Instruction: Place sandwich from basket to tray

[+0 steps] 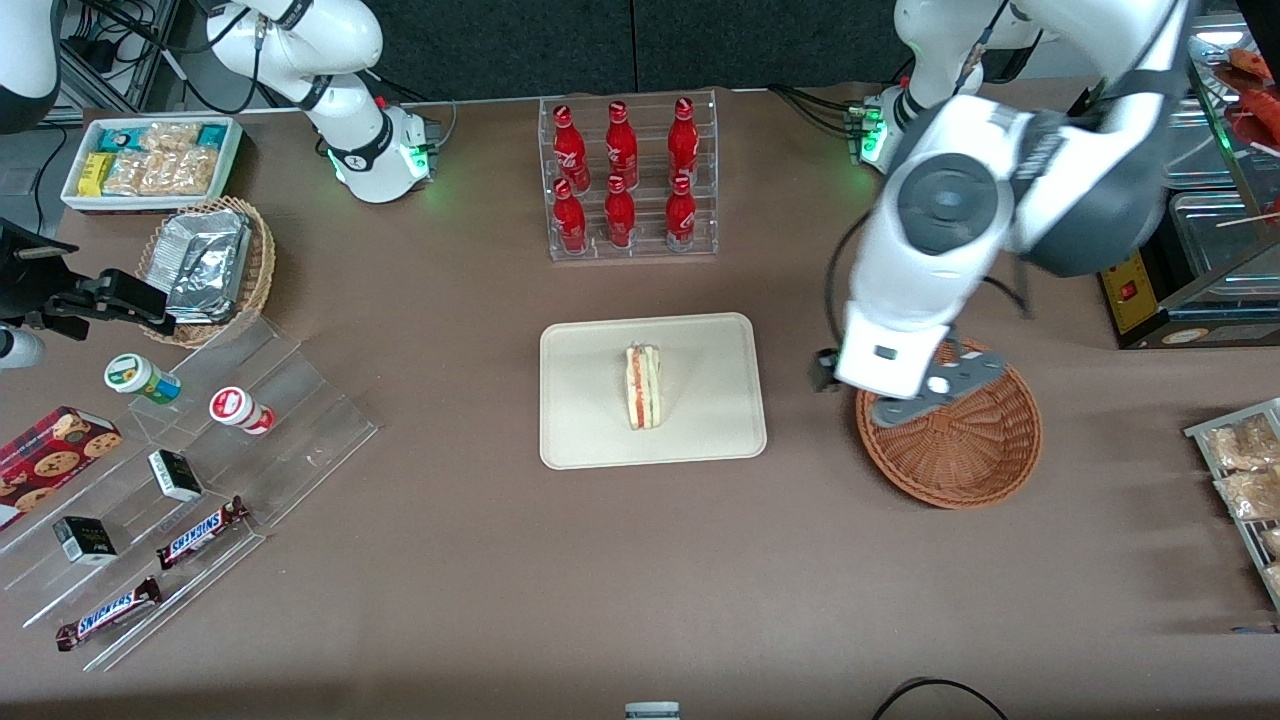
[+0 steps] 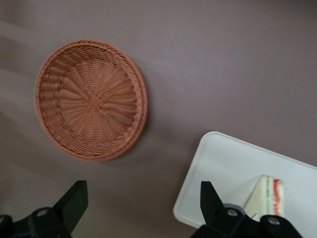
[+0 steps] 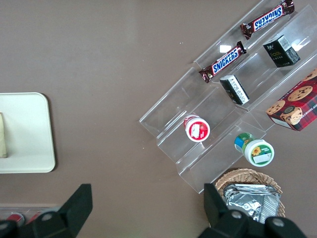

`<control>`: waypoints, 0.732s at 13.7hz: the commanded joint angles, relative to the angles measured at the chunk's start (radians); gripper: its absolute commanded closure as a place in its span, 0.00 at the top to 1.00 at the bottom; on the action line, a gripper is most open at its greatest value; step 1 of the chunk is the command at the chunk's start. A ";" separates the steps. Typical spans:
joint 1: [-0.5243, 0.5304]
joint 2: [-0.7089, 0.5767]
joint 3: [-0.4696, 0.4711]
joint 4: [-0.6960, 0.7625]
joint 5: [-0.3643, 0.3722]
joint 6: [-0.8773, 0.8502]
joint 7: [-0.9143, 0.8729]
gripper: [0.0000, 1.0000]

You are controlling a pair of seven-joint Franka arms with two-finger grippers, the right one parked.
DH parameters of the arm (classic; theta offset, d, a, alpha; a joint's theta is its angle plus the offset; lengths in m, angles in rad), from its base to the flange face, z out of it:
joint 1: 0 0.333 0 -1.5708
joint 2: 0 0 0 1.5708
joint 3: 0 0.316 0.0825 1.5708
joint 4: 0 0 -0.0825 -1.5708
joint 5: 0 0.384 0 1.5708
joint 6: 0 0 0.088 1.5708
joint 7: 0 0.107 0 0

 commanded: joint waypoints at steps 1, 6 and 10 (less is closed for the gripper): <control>0.099 -0.073 -0.005 -0.063 -0.039 -0.022 0.156 1.00; 0.217 -0.157 0.012 -0.147 -0.116 -0.041 0.448 1.00; 0.133 -0.264 0.255 -0.238 -0.209 -0.039 0.691 1.00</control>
